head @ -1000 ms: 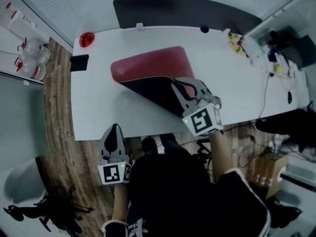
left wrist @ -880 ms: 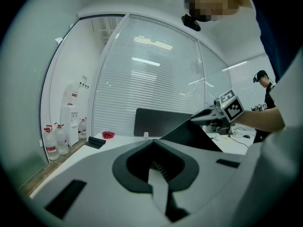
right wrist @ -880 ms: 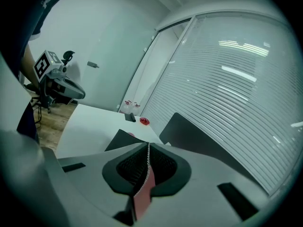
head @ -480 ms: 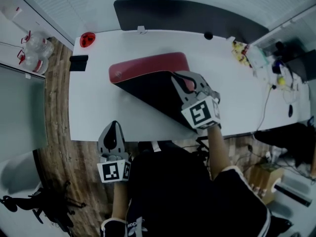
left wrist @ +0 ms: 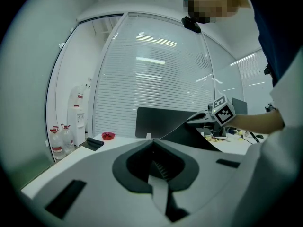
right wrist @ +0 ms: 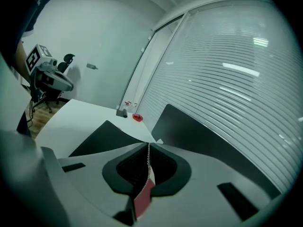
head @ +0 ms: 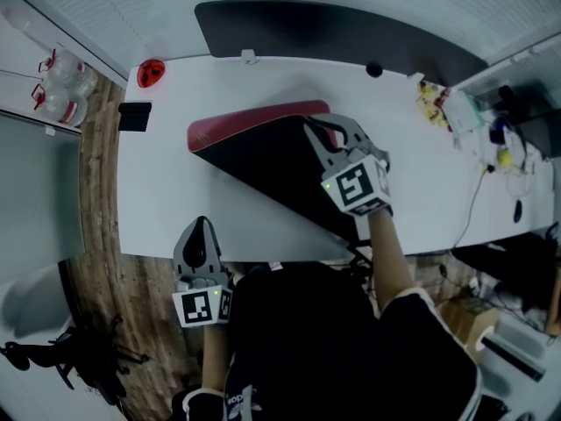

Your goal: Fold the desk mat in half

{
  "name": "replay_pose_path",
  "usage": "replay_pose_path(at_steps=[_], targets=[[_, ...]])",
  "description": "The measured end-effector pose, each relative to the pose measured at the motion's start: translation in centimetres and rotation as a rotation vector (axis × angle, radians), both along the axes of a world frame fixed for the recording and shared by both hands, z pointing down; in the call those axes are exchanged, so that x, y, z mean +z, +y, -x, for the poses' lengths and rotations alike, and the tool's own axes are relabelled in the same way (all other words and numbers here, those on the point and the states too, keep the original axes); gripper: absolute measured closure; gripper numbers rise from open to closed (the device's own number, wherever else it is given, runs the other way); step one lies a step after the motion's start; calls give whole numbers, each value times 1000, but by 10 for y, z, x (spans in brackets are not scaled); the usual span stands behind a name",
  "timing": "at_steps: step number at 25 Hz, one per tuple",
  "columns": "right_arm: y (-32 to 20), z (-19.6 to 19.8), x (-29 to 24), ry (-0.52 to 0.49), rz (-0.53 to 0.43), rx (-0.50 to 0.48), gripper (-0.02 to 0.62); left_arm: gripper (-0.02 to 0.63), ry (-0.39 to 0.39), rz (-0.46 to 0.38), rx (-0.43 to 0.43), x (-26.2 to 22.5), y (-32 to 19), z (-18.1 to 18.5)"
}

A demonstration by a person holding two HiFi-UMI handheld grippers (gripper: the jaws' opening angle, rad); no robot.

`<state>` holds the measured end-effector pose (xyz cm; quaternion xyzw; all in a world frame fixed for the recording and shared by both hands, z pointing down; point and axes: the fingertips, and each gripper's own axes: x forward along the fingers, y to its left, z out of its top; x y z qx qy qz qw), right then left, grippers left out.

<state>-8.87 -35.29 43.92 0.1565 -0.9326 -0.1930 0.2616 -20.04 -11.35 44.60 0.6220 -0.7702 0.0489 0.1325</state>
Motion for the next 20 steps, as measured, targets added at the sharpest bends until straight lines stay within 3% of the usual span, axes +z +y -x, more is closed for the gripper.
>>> replay_pose_path(at_steps=[7, 20], targets=[[-41, -2, 28, 43, 34, 25, 580, 603, -1, 20, -10, 3, -23, 2], [-114, -27, 100, 66, 145, 231, 580, 603, -13, 75, 15, 7, -71, 10]])
